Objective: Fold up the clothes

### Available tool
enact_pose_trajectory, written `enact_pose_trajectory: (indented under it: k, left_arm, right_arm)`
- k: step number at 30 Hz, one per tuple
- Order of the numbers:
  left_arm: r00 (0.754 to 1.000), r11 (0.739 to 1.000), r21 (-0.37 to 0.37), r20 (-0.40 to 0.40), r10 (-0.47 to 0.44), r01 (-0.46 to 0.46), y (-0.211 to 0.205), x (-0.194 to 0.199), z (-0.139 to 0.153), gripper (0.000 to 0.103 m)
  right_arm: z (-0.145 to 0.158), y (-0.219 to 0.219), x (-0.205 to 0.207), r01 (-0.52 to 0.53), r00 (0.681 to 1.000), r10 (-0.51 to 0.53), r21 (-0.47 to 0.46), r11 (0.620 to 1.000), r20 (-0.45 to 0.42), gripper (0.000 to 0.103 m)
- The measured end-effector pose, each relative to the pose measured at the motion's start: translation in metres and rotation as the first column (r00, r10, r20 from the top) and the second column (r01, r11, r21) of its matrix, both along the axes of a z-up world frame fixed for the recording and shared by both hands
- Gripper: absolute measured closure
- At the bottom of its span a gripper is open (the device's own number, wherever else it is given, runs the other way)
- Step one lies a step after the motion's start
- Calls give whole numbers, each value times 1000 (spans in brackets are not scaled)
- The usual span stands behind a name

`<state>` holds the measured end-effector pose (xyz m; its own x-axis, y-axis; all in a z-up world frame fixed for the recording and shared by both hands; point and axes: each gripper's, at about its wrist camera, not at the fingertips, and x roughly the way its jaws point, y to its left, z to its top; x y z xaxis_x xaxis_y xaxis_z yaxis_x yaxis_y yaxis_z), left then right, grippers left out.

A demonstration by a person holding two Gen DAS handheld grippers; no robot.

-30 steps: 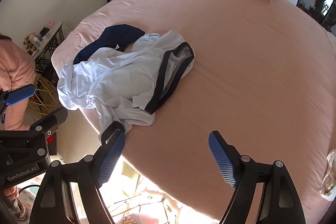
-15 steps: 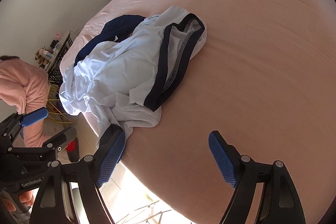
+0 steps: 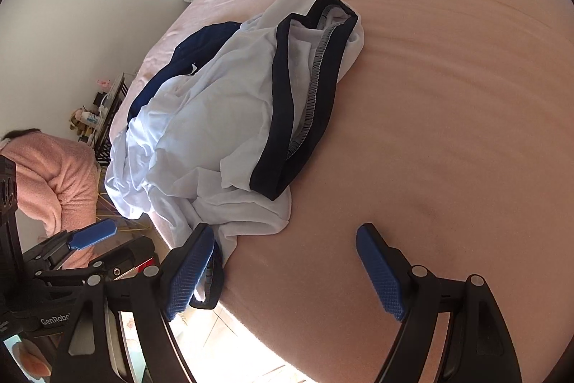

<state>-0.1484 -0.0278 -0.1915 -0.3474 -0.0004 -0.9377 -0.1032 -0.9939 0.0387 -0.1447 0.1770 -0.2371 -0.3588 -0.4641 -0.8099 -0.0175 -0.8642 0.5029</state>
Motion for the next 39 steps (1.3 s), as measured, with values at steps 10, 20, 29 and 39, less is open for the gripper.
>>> enact_pose_trajectory:
  k: [10, 20, 29, 39]
  left_arm:
    - [997, 976, 203, -4, 79, -76, -20, -16, -23, 17]
    - [994, 958, 269, -18, 107, -98, -18, -30, -35, 17]
    - [988, 938, 313, 17, 151, -149, -19, -47, -45, 12]
    - [952, 786, 541, 114, 285, -300, -59, -67, -43, 9]
  right_arm:
    - [-4, -1, -5, 44, 998, -47, -97, 994, -33, 11]
    - [-20, 25, -12, 220, 974, -223, -353, 909, 33, 11]
    - [-22, 26, -15, 251, 966, -250, -433, 866, 59, 11]
    - [-29, 12, -35, 266, 962, -254, -524, 809, 96, 11]
